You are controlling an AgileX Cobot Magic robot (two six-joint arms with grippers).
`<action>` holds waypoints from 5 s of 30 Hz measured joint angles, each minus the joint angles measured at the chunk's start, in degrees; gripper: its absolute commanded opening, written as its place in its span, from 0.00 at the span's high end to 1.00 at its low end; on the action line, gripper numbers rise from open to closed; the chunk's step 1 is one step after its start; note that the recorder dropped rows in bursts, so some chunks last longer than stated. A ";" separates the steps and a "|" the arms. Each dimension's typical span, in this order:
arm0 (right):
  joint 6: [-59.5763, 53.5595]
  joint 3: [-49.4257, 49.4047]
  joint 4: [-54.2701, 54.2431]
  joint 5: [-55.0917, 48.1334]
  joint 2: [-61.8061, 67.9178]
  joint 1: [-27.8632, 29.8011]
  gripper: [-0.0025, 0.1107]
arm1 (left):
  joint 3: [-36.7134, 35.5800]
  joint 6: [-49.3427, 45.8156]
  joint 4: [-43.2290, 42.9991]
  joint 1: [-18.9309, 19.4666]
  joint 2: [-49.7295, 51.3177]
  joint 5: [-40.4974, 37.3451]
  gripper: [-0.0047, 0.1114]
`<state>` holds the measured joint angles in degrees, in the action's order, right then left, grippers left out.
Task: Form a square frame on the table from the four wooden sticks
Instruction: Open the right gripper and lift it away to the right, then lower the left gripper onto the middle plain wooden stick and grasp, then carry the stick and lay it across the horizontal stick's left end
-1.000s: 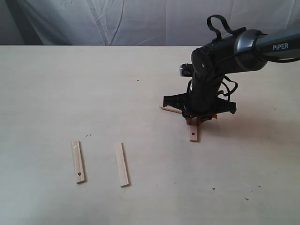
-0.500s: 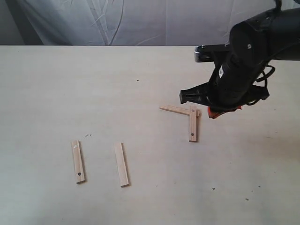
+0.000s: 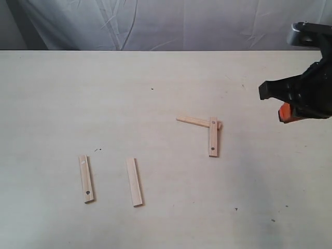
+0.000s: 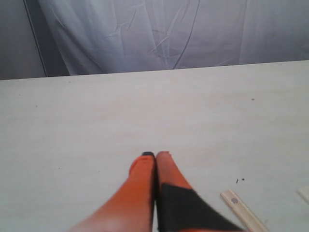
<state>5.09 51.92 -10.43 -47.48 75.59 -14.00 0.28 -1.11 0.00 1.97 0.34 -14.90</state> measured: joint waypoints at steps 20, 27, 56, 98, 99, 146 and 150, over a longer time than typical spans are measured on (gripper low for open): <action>-1.66 -0.46 0.38 0.39 -4.67 0.03 0.98 | -0.10 9.25 15.76 0.00 0.00 21.89 0.96; -1.66 -0.46 0.38 1.70 -4.67 0.03 0.98 | 14.15 10.87 15.31 0.00 5.80 4.99 0.96; -1.66 -0.50 -0.66 9.18 -4.67 0.03 0.98 | 44.14 14.54 4.80 -36.46 81.50 -17.86 0.96; -1.75 -0.50 -0.66 9.07 -4.67 0.03 0.98 | 49.20 45.71 -4.88 -38.86 104.23 -9.53 0.90; -1.75 -0.50 -0.66 9.07 -4.67 0.03 0.98 | 49.20 45.71 -5.37 -38.86 104.23 -9.53 0.96; -0.21 -0.50 -3.61 8.23 -4.67 0.03 0.98 | 76.16 38.38 -20.66 -38.56 121.30 -5.08 0.96; -0.21 -0.50 -3.61 8.23 -4.67 0.03 0.98 | 76.25 38.38 -19.78 -38.56 121.60 -4.44 0.95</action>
<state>4.88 51.42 -14.04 -39.26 70.92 -13.97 76.53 37.27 -19.78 -36.58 121.94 -19.35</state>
